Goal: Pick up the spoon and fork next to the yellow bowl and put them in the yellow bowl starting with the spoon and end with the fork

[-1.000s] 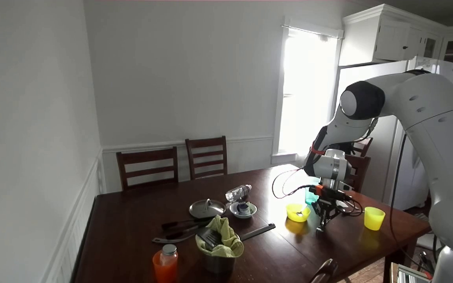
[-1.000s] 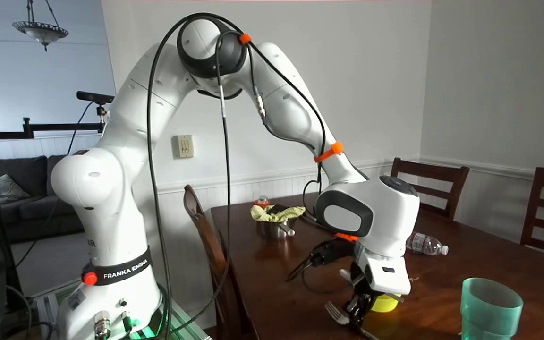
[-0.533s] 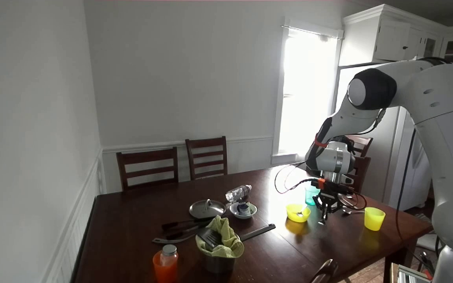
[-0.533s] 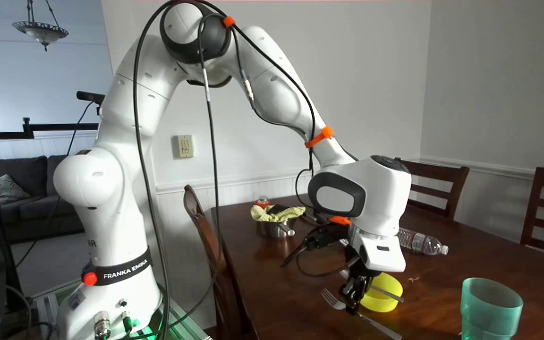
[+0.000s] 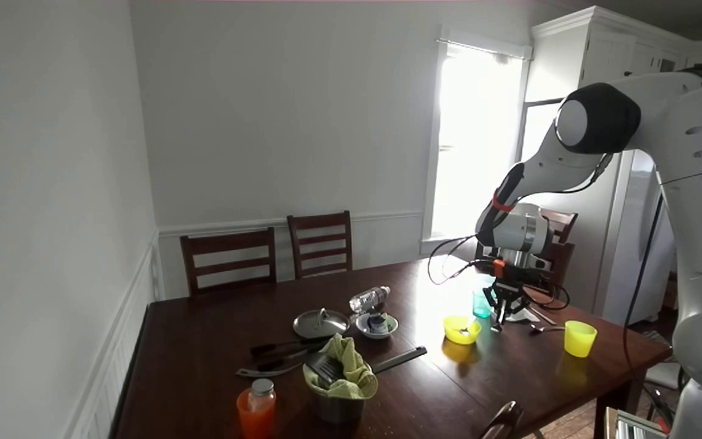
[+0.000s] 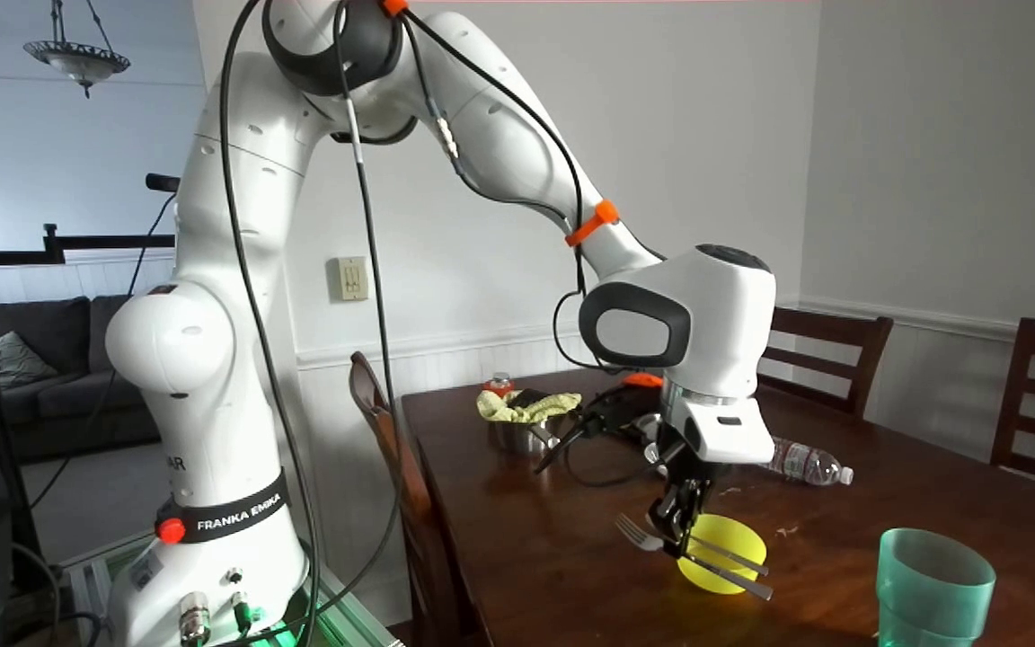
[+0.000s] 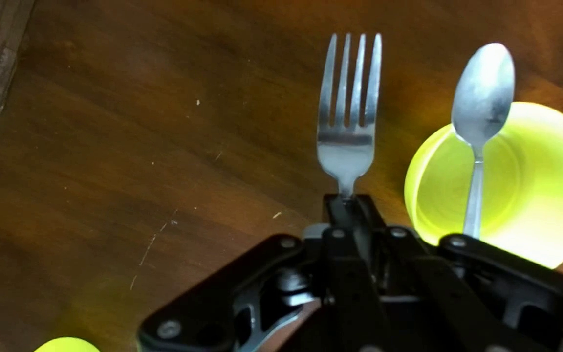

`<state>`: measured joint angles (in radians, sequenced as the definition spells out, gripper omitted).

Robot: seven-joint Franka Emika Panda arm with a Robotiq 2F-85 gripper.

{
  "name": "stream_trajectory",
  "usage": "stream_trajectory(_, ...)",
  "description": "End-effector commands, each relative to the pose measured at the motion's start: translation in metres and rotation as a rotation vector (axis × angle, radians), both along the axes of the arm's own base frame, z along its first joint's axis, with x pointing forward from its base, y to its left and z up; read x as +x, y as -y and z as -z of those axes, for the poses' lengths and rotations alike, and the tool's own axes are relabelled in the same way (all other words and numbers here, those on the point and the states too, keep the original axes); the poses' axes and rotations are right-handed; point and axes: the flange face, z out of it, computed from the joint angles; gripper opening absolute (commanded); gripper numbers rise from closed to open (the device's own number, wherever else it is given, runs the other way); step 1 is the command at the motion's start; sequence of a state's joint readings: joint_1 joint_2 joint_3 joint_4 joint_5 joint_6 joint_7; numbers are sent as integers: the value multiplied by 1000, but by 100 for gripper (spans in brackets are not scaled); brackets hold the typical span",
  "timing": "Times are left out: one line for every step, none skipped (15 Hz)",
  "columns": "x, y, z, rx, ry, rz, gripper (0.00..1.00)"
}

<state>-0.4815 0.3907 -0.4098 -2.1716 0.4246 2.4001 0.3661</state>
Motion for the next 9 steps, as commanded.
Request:
stream_trajectory(0, 0, 2, 2, -5, 0, 9)
stream_trajectory(0, 0, 3, 4, -7, 0, 9)
stream_trajectory(-1, -1, 4, 5, -9, 0, 9)
stream_trajectory(-1, -1, 5, 5, -10, 0, 9)
stream_trajectory(-1, -1, 5, 5, -10, 0, 9)
stream_trajectory(-1, -1, 5, 5, -10, 0, 9)
stream_trajectory(-1, -1, 5, 5, -10, 0, 9)
stream_trajectory(4, 3, 1, -18, 2, 3, 2)
stream_trajectory(7, 5, -3, -25, 13, 3, 2)
